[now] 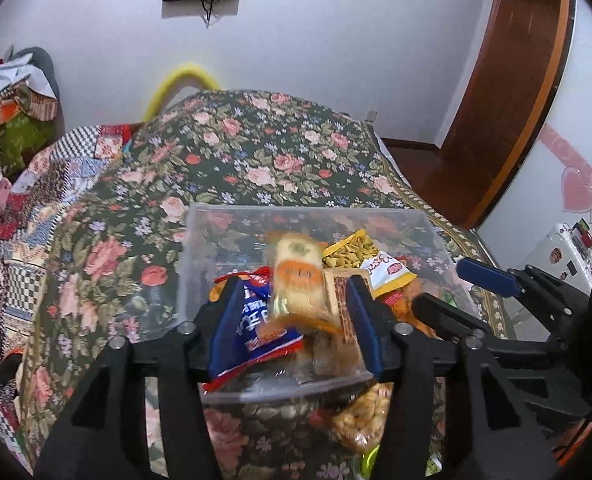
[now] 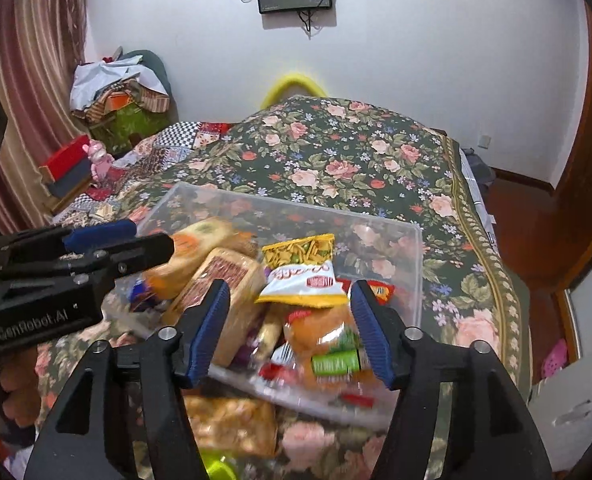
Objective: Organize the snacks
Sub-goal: 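Release bread bun into box with left tool while right tool releases chip bag, then grasp clear cookie bag with right tool while left tool grasps green snack bag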
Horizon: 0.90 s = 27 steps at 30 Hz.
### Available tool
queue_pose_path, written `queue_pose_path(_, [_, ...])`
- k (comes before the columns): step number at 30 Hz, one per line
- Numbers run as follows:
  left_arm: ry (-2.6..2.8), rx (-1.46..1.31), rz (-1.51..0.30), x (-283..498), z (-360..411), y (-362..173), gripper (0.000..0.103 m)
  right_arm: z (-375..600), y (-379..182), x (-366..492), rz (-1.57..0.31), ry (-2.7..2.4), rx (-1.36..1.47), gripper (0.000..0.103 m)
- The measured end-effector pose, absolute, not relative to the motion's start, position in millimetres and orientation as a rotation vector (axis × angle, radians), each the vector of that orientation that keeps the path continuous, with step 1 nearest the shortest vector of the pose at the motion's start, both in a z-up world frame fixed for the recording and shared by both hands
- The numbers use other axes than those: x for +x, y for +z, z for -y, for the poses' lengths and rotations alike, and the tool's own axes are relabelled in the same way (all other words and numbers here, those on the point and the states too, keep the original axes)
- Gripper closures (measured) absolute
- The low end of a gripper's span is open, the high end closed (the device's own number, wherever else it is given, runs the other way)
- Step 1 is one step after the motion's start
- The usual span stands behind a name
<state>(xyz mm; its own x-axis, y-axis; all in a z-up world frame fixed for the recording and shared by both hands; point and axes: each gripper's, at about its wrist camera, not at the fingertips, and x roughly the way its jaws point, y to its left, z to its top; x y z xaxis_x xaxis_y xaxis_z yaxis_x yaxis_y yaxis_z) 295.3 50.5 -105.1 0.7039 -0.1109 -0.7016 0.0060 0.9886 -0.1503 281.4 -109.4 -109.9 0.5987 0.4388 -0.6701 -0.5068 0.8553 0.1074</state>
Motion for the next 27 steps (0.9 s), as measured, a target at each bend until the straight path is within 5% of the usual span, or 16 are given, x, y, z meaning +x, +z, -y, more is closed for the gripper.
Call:
queue_pose_path(16, [-0.102, -0.081, -0.777, 175.4, -43.3, -81.5, 0.036, 158.9, -113.0, 179.2, -0.76, 0.525, -0.108, 0.035])
queue_pose_path(27, [-0.136, -0.07, -0.872, 112.5, -25.5, -114.4, 0.034, 172.6, -155.2, 121.6, -0.887, 0.546, -0.015, 0.01])
